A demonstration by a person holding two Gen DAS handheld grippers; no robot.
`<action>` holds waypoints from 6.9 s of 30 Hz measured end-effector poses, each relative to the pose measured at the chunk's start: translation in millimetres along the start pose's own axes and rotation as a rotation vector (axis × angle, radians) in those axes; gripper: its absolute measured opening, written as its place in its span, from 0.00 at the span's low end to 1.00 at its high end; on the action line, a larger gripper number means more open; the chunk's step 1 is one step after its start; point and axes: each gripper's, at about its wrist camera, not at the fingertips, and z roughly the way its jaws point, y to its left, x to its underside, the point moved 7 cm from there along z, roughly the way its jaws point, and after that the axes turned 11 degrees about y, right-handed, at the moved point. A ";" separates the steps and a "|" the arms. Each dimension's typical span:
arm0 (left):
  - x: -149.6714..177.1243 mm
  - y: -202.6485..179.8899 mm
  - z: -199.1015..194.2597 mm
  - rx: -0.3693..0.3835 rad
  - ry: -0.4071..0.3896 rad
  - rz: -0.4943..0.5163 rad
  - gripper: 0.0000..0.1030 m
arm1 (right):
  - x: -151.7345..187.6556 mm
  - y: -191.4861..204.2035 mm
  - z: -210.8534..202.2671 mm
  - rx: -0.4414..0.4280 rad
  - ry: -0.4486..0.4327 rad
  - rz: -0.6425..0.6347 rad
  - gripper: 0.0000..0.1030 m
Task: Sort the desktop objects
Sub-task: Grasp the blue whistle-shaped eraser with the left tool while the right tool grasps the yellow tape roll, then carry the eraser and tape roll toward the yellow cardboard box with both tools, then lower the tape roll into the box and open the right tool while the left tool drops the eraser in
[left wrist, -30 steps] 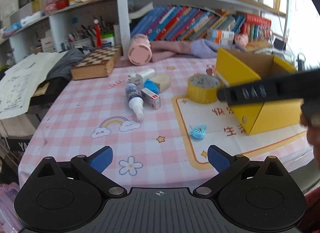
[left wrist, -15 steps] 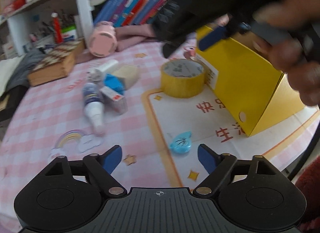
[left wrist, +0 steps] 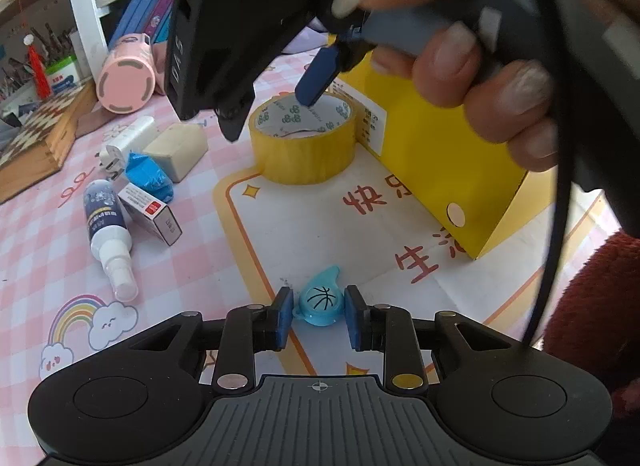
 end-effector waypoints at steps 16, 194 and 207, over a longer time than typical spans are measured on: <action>25.4 90.2 -72.3 -0.072 -0.157 -0.469 0.25 | -9.9 -6.3 40.8 -0.005 0.108 -0.004 0.25; -106.4 -127.8 -76.2 -0.204 -0.354 -0.158 0.61 | 98.9 -209.4 -93.1 -0.163 -0.040 0.020 0.15; -80.8 -118.8 -100.7 -0.195 -0.424 -0.168 0.70 | 113.5 -181.3 -108.8 -0.126 -0.087 0.027 0.15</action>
